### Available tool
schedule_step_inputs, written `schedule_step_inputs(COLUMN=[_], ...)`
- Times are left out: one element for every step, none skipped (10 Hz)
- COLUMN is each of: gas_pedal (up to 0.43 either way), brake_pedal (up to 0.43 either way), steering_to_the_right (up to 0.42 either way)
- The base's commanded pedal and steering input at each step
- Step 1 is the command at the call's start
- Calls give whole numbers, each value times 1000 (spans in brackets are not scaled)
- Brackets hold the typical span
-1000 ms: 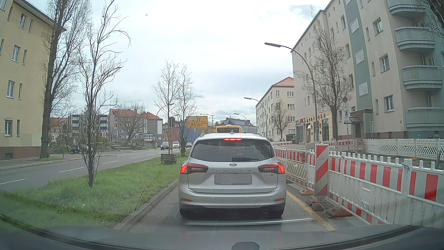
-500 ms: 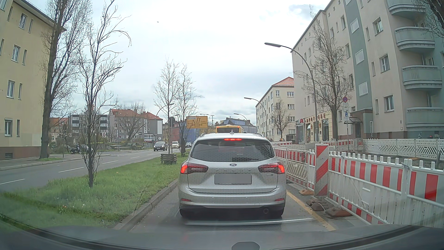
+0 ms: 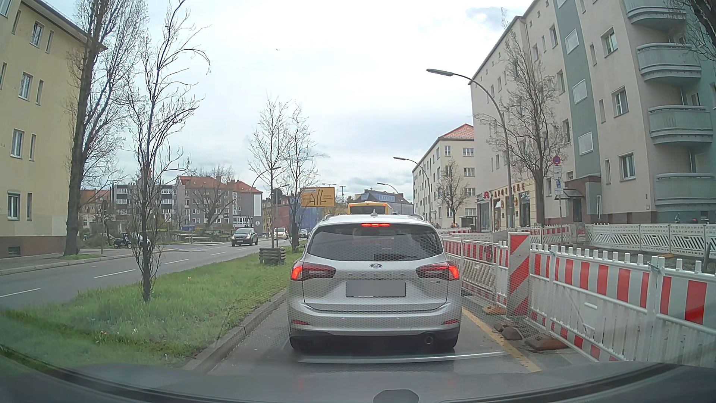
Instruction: Follow the waypoints while adhering to traffic rules and regulations
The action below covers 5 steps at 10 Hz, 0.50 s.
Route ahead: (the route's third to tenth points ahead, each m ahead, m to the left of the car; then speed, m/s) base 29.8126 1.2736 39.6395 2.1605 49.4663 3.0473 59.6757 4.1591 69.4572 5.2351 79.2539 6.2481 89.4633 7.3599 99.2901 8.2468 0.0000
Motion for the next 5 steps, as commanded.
schedule_step_inputs(gas_pedal=[0,0,0,0,0], brake_pedal=[378,378,378,378,378], steering_to_the_right=[0,0,0,0,0])
